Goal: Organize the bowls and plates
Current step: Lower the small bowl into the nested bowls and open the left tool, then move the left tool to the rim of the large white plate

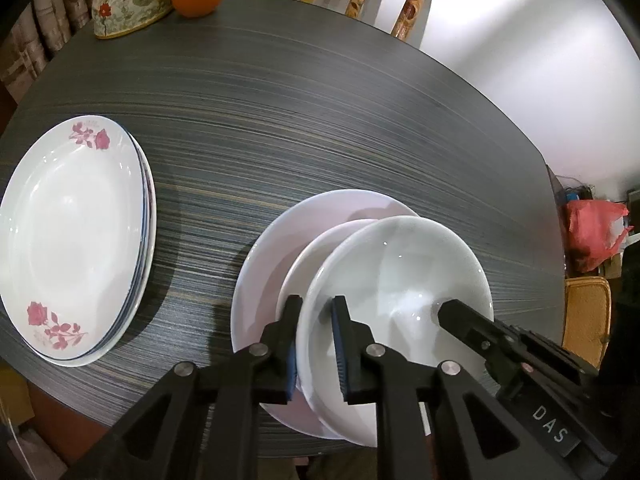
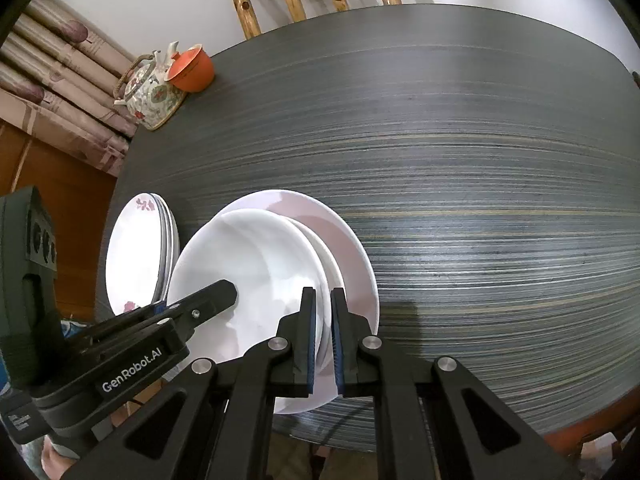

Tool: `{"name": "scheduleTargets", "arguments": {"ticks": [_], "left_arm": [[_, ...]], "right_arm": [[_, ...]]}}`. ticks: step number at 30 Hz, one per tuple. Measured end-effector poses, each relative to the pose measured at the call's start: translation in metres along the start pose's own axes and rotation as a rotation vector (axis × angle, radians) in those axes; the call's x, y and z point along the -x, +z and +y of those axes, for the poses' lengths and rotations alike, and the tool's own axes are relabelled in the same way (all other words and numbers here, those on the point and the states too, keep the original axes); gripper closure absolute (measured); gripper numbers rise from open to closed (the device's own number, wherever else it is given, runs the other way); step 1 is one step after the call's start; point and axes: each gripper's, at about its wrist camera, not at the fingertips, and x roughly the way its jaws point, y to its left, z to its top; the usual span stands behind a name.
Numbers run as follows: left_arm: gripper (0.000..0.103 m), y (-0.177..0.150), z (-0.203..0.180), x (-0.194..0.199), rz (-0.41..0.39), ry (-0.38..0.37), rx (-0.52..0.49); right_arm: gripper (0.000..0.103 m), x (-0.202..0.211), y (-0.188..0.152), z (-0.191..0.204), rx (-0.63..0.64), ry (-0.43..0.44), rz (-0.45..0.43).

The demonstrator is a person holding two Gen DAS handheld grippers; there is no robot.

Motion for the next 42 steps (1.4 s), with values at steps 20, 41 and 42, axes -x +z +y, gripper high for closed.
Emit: {"name": "scheduleTargets", "arguments": {"ticks": [20, 41, 42], "left_arm": [[0.064, 0.0, -0.015, 0.004, -0.014, 0.019, -0.048], [0.058, -0.005, -0.012, 0.03, -0.088, 0.051, -0.062], [0.058, -0.004, -0.01, 0.032, -0.091, 0.054, -0.059]], "right_arm": [[0.093, 0.0, 0.001, -0.002, -0.011, 0.001, -0.006], [0.081, 0.019, -0.007, -0.008, -0.018, 0.032, -0.032], [0.081, 0.02, -0.007, -0.007, -0.017, 0.035, -0.034]]}}
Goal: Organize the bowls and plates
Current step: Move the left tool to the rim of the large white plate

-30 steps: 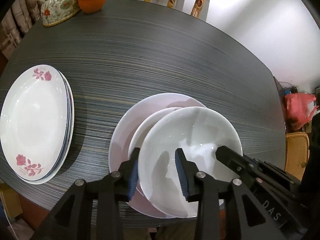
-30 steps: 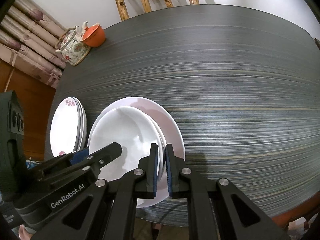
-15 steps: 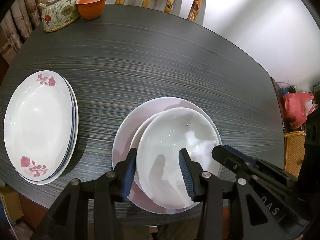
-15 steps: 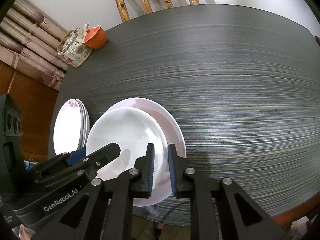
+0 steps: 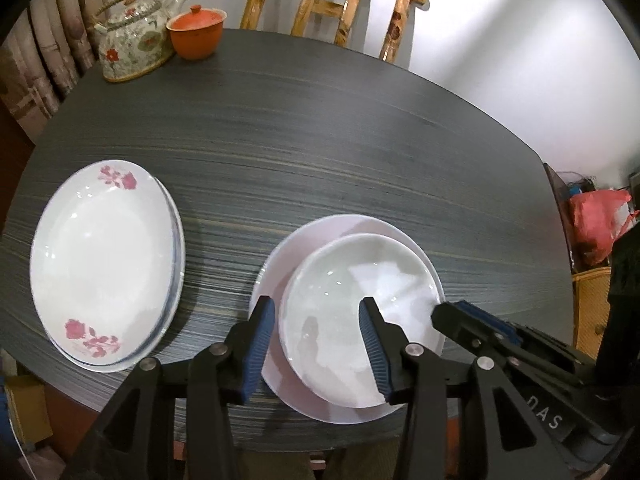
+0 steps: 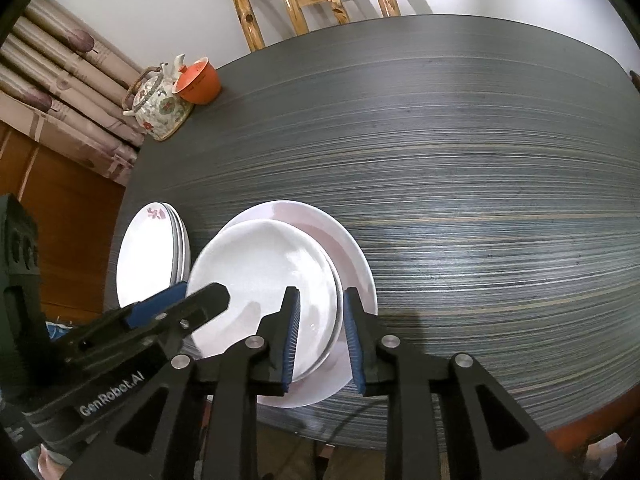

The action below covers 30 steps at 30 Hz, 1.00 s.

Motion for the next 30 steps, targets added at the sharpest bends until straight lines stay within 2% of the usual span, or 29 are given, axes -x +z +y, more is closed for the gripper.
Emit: {"name": "scheduleTargets", "arguments": {"ticks": [4, 8, 16, 22, 30], "left_arm": [[0.058, -0.001, 0.009, 0.009, -0.015, -0.01, 0.019], [0.058, -0.001, 0.026, 0.012, -0.005, -0.06, 0.079], [0.058, -0.004, 0.051, 0.006, 0.011, -0.14, 0.198], [0.058, -0.008, 0.055, -0.005, 0.04, -0.216, 0.264], [0.058, -0.016, 0.067, -0.015, 0.052, -0.233, 0.339]], "right_arm": [[0.08, 0.003, 0.0, 0.001, 0.003, 0.005, 0.0], [0.075, 0.007, -0.002, -0.002, 0.008, 0.011, 0.001], [0.075, 0.014, -0.006, -0.016, 0.0, 0.015, 0.001], [0.075, 0.012, -0.009, -0.031, -0.023, 0.017, 0.008], [0.075, 0.002, -0.011, -0.036, -0.029, 0.034, 0.024]]}}
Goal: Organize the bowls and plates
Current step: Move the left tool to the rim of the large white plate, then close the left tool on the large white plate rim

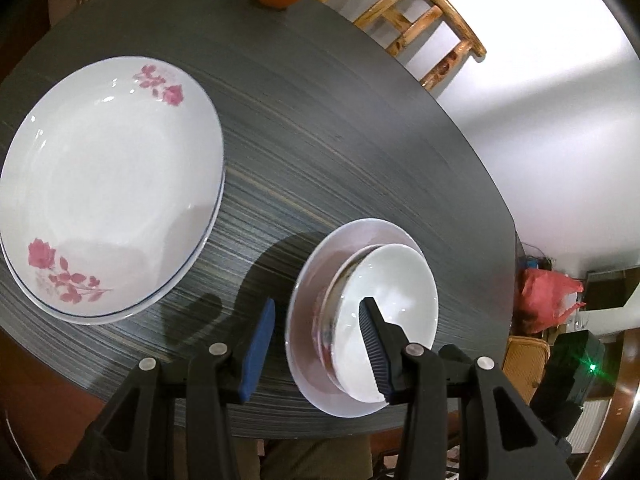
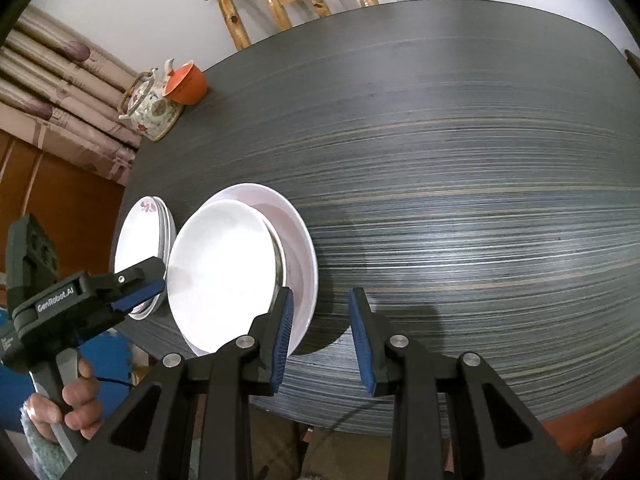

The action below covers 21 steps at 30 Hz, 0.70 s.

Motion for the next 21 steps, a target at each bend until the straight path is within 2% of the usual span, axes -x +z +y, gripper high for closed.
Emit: {"name": "scheduleTargets", "arguments": {"ticks": [5, 8, 21], "left_arm": [[0.059, -0.001, 0.007, -0.002, -0.003, 0.016, 0.015], [0.059, -0.002, 0.012, -0.001, -0.001, -0.003, 0.039], [0.06, -0.003, 0.02, 0.002, 0.005, 0.004, 0.045]], "right_arm": [[0.075, -0.006, 0.0, -0.002, -0.014, 0.015, 0.011], [0.075, -0.01, 0.0, -0.002, -0.018, 0.017, 0.015], [0.075, -0.016, 0.0, -0.003, -0.029, 0.019, 0.023]]}}
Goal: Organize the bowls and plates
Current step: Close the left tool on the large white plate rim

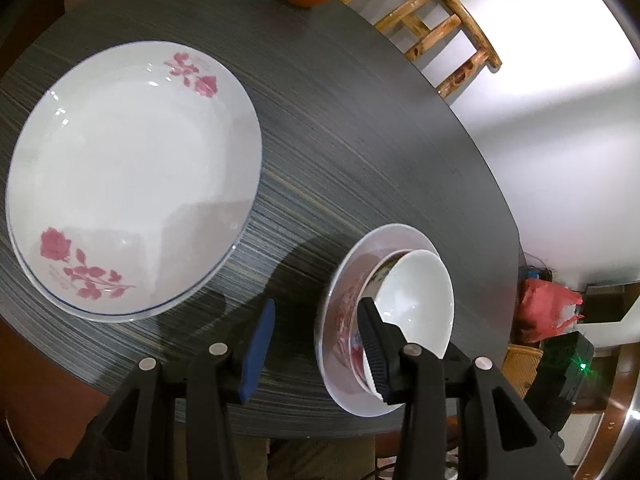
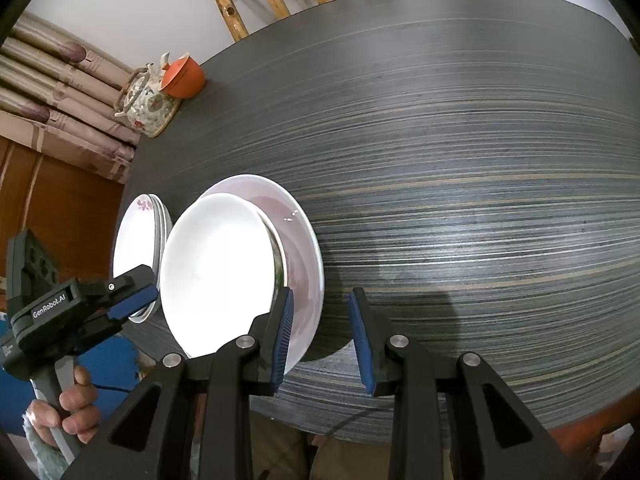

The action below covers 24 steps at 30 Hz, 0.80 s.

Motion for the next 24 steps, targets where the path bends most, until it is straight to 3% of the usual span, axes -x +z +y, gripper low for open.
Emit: {"name": "scheduleTargets", "arguments": {"ticks": [9, 12, 24], "left_arm": [[0.061, 0.0, 0.0, -0.011, 0.0, 0.043, -0.005], [0.071, 0.0, -0.002, -0.014, 0.0, 0.057, -0.012], [0.08, 0.003, -0.008, -0.032, 0.013, 0.072, -0.037]], "right_arm": [[0.075, -0.006, 0.002, -0.004, -0.006, -0.01, 0.013], [0.075, -0.01, 0.003, -0.003, -0.006, -0.01, 0.016], [0.079, -0.022, 0.009, -0.007, 0.005, -0.021, 0.04]]}}
